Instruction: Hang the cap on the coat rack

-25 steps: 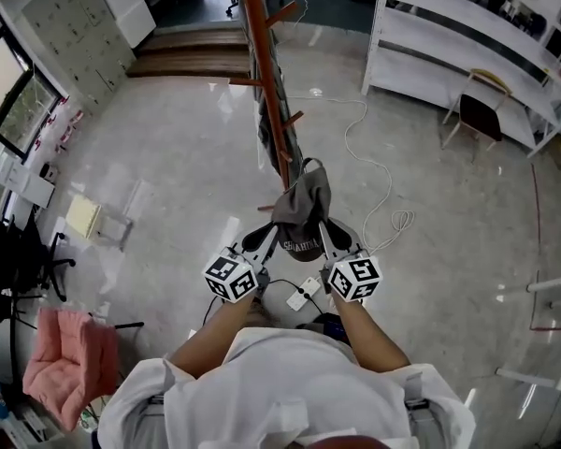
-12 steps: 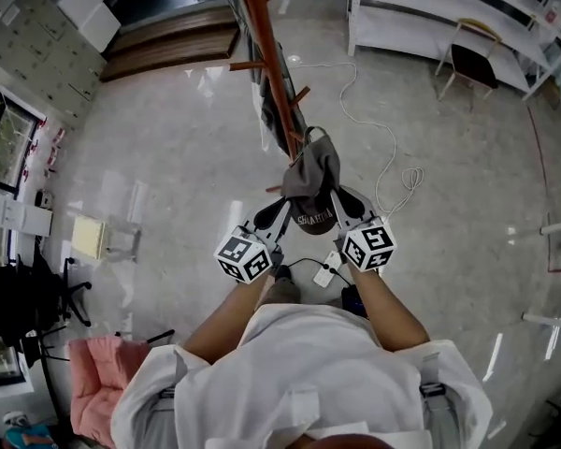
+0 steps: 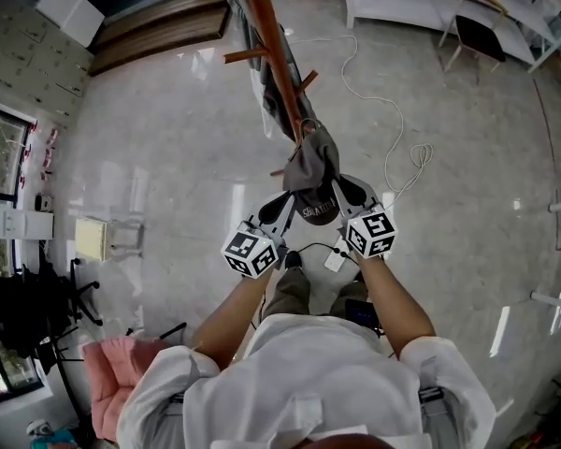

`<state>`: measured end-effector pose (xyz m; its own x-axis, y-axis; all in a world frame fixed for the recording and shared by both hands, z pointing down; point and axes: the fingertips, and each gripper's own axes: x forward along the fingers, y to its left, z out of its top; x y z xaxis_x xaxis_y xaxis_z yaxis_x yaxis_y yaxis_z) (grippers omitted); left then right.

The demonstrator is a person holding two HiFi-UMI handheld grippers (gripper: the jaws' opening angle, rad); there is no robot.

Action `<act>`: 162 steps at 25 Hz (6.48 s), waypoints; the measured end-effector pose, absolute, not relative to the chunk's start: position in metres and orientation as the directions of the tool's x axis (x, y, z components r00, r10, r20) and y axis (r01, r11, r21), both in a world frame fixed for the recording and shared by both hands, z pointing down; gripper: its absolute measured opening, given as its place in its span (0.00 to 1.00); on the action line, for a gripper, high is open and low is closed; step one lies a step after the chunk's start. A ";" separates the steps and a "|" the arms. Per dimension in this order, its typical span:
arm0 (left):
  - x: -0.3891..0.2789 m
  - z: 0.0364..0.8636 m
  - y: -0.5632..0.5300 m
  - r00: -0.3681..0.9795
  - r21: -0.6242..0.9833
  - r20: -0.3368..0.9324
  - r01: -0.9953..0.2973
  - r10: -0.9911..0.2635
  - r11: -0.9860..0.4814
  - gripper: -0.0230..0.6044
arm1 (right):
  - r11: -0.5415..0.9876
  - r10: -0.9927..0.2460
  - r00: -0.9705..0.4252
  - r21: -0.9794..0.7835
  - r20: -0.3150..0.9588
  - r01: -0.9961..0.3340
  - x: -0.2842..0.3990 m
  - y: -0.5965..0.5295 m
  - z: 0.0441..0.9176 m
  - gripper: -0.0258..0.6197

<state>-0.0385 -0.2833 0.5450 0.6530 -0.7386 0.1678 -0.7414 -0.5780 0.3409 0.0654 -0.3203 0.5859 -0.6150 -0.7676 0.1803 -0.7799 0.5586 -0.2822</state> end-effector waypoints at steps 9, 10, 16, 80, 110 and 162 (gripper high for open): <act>-0.031 0.594 -0.299 0.643 0.351 0.211 -0.753 -0.736 -0.557 0.07 | 0.556 -0.742 -0.614 -0.266 0.268 -0.788 0.063 -0.339 0.643 0.09; -0.030 0.597 -0.301 0.641 0.355 0.213 -0.754 -0.737 -0.553 0.07 | 0.550 -0.744 -0.609 -0.267 0.275 -0.791 0.064 -0.341 0.647 0.09; -0.031 0.615 -0.322 0.635 0.356 0.221 -0.759 -0.740 -0.545 0.07 | 0.530 -0.753 -0.593 -0.271 0.286 -0.804 0.059 -0.365 0.667 0.09; -0.059 0.819 -0.425 0.389 0.237 0.580 -0.921 -0.716 -0.308 0.07 | 0.486 -0.572 -0.522 -0.251 0.632 -0.837 0.036 -0.453 0.844 0.10; -0.036 0.581 -0.332 0.643 0.330 0.231 -0.758 -0.730 -0.563 0.13 | 0.522 -0.803 -0.561 -0.219 0.201 -0.825 0.174 -0.344 0.556 0.13; 0.000 0.393 -0.286 0.711 0.179 0.013 -0.693 -0.703 -0.698 0.08 | 0.396 -0.918 -0.395 -0.152 -0.039 -0.905 0.237 -0.252 0.384 0.08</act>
